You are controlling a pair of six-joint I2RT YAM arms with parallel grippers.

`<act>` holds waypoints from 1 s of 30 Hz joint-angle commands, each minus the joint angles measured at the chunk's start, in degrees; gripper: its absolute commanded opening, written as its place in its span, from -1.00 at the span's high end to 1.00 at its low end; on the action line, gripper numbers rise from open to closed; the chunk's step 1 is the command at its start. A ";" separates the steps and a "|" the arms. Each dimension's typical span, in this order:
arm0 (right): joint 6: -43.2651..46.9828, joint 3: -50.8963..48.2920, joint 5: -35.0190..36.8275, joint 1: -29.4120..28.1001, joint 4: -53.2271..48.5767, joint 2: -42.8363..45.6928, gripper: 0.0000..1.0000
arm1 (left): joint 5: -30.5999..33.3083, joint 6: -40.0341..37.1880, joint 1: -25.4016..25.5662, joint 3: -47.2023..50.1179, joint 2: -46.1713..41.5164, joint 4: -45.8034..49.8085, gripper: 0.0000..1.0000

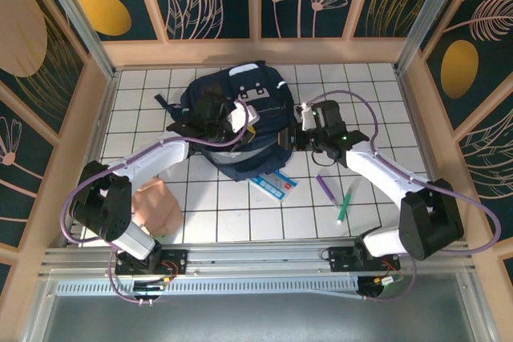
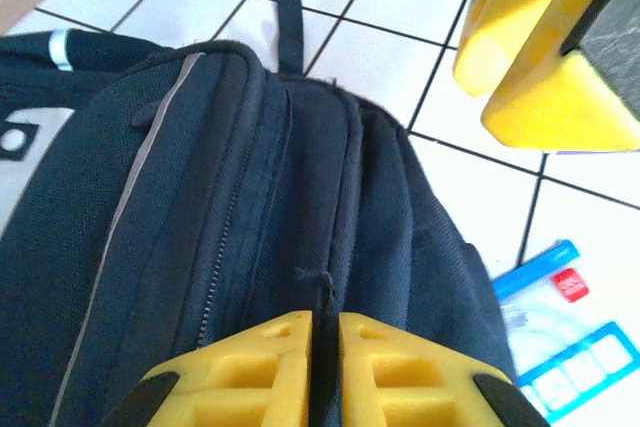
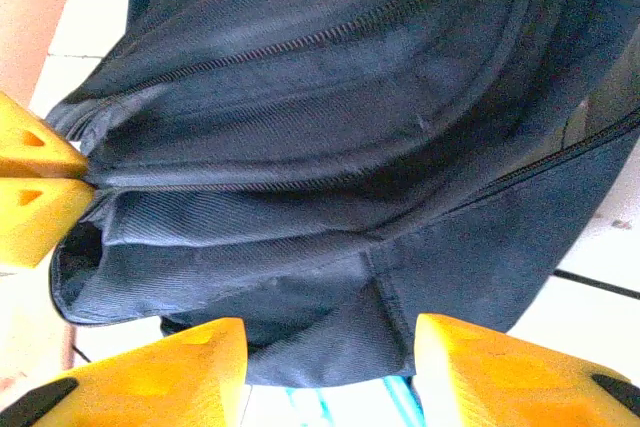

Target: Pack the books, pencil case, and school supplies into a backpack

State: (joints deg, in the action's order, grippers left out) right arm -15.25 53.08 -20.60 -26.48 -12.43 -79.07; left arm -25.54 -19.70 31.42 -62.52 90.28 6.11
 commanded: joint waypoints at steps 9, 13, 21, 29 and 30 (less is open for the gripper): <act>-2.76 4.46 -1.37 -2.01 -5.79 -4.07 0.02 | 7.04 9.89 -1.43 3.99 -3.65 4.96 0.59; 0.13 7.43 6.57 -5.52 -8.64 -5.28 0.02 | 10.28 29.42 -6.80 4.28 -7.04 6.10 0.16; 20.45 14.39 9.46 -14.46 -4.04 -11.51 0.03 | 13.42 44.61 -25.37 6.45 -10.64 7.96 -0.29; 15.75 30.28 19.50 -18.51 -0.56 -25.15 -0.01 | 3.75 49.78 -32.74 5.12 3.87 2.08 -0.08; 13.06 31.73 21.07 -19.01 0.07 -26.66 -0.01 | 2.09 50.46 -33.07 4.67 5.81 1.72 0.01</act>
State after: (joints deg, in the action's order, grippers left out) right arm 2.26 80.73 -6.22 -44.38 -15.35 -102.69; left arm -16.73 26.72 -0.32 -57.43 92.23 10.09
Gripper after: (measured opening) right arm 0.505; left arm 0.513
